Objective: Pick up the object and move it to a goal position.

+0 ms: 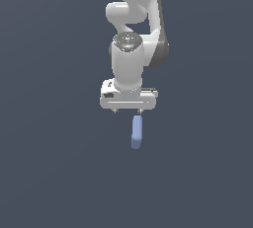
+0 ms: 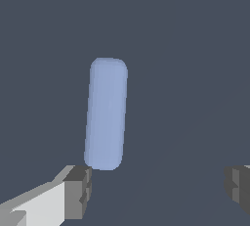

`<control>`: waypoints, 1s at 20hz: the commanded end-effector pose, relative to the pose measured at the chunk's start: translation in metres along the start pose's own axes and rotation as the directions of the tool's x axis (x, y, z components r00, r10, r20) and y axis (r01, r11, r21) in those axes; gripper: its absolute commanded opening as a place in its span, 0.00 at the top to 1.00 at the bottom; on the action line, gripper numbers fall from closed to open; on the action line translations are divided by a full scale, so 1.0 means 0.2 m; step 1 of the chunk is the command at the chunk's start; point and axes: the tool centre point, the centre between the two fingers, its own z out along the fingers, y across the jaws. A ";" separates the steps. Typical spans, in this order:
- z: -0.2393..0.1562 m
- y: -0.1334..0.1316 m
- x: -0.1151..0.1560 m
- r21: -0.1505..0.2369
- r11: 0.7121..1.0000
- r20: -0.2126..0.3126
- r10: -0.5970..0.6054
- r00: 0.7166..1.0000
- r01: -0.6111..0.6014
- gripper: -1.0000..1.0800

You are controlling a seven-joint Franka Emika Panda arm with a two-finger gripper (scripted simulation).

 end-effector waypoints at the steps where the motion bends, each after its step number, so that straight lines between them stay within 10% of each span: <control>1: 0.00 0.00 0.00 0.000 1.000 0.000 0.000 1.000 0.000 0.04; 20: 0.06 -0.01 0.00 -0.026 0.999 0.037 -0.019 0.999 0.020 0.04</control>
